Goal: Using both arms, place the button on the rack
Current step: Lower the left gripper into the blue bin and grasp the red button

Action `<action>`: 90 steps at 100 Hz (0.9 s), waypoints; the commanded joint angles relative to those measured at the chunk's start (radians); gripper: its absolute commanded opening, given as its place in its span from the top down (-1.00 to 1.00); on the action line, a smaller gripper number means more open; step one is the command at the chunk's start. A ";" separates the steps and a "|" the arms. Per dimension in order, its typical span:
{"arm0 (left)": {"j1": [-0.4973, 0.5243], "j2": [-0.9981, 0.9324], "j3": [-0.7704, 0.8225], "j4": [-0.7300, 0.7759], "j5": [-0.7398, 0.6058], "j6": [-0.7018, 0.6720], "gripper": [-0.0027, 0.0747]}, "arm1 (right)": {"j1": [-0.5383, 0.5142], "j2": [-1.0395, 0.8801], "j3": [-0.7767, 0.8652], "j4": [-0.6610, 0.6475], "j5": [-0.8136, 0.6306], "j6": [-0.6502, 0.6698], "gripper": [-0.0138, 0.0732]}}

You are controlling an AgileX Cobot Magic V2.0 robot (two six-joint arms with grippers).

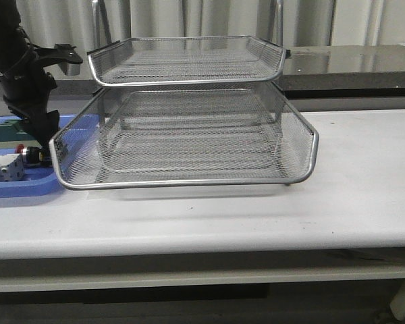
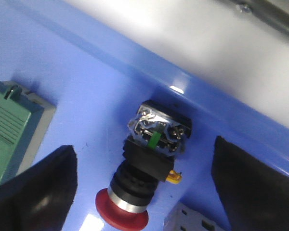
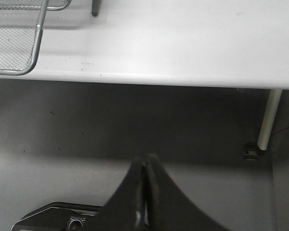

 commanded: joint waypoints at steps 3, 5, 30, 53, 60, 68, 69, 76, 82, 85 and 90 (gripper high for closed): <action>0.003 -0.055 -0.036 -0.019 -0.017 0.014 -0.48 | -0.005 -0.001 -0.033 -0.016 -0.050 -0.003 0.84; 0.003 -0.052 -0.036 -0.019 -0.019 0.017 -0.48 | -0.005 -0.001 -0.033 -0.016 -0.050 -0.003 0.84; 0.020 -0.018 -0.039 -0.019 -0.029 0.021 -0.48 | -0.005 -0.001 -0.033 -0.016 -0.050 -0.003 0.84; 0.039 -0.005 -0.052 -0.025 -0.037 0.044 -0.48 | -0.005 -0.001 -0.033 -0.016 -0.050 -0.003 0.84; 0.042 -0.005 -0.052 -0.027 -0.042 0.044 -0.48 | -0.005 -0.001 -0.033 -0.016 -0.050 -0.003 0.84; 0.042 -0.001 -0.052 -0.027 -0.045 0.046 -0.48 | -0.005 -0.001 -0.033 -0.016 -0.050 -0.003 0.84; 0.042 -0.003 -0.052 -0.027 -0.045 0.046 -0.48 | -0.005 -0.001 -0.033 -0.016 -0.050 -0.003 0.84; 0.042 0.004 -0.052 -0.037 -0.045 0.053 -0.48 | -0.005 -0.001 -0.033 -0.016 -0.050 -0.003 0.84; 0.042 0.014 -0.052 -0.054 -0.045 0.066 -0.48 | -0.005 -0.001 -0.033 -0.016 -0.050 -0.003 0.84; 0.042 0.021 -0.052 -0.063 -0.045 0.069 -0.48 | -0.005 -0.001 -0.033 -0.016 -0.050 -0.003 0.84; 0.042 0.027 -0.052 -0.070 -0.046 0.069 -0.48 | -0.005 -0.001 -0.033 -0.016 -0.050 -0.003 0.84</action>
